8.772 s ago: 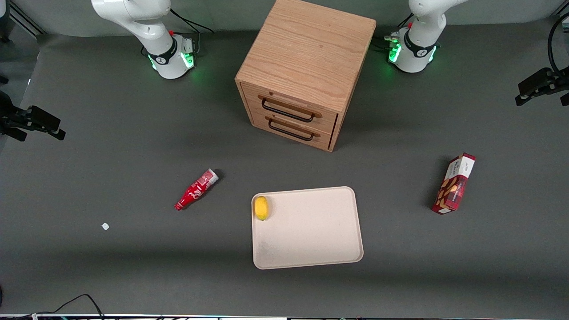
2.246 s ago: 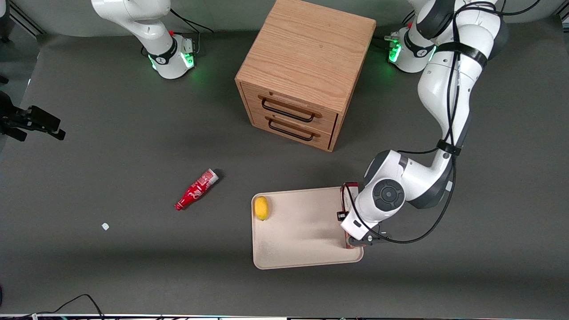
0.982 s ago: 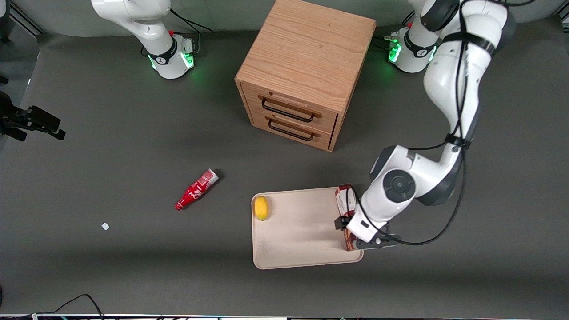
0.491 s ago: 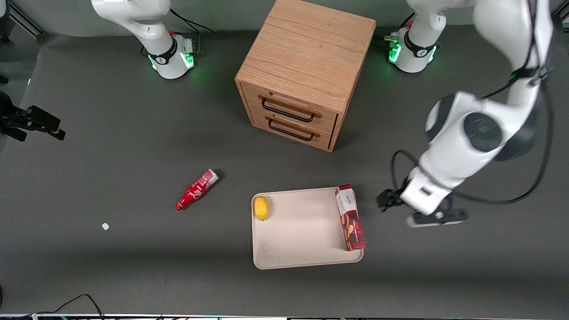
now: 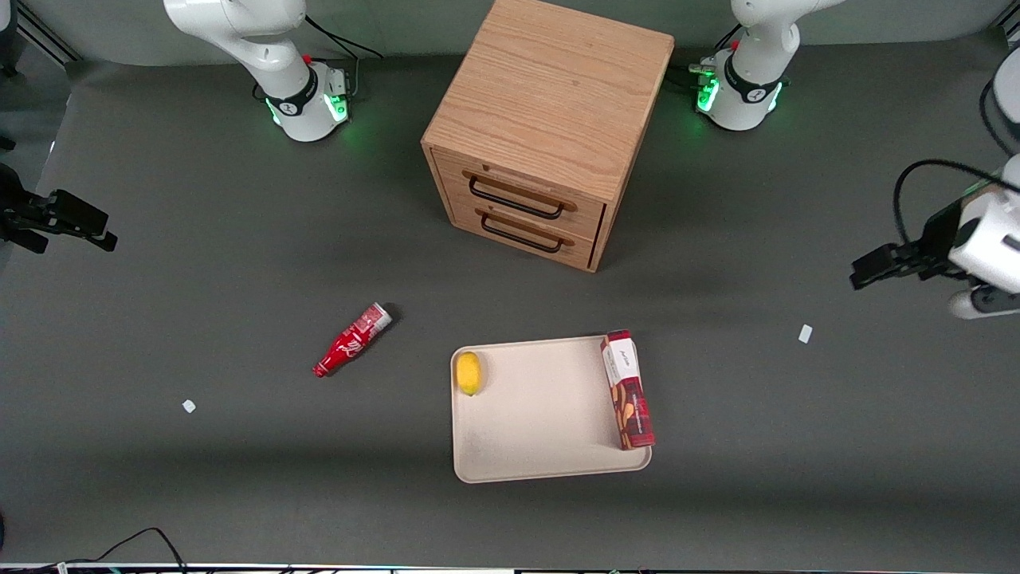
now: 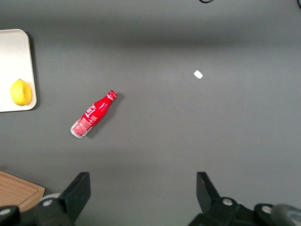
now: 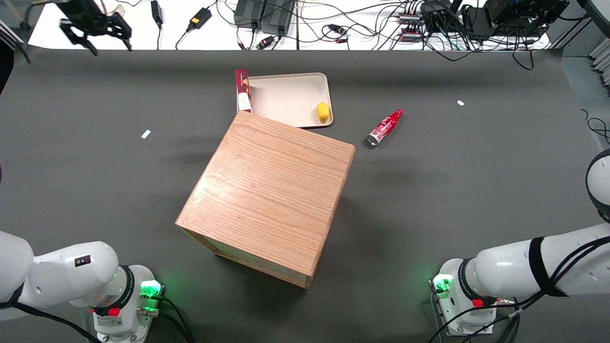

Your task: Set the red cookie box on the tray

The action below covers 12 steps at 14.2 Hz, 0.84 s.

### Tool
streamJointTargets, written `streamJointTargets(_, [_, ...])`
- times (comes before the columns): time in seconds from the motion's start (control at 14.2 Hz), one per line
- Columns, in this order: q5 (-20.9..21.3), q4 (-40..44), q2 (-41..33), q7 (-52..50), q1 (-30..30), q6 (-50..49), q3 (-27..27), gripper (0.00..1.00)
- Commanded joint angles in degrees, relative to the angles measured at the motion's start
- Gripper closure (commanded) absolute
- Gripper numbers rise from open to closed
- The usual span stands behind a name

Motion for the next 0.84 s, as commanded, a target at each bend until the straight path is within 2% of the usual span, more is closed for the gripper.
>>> streamJointTargets(0.0, [-0.7, -2.6, -6.4, 4.2, 2.3, -3.6, -0.6, 0.0])
streamJointTargets(0.28, [-0.8, -2.5, -10.2, 5.7, 3.5, -6.0, -0.5, 0.0])
streamJointTargets(0.77, [-1.9, -2.2, -10.5, 7.2, 3.5, -6.4, -0.6, 0.0])
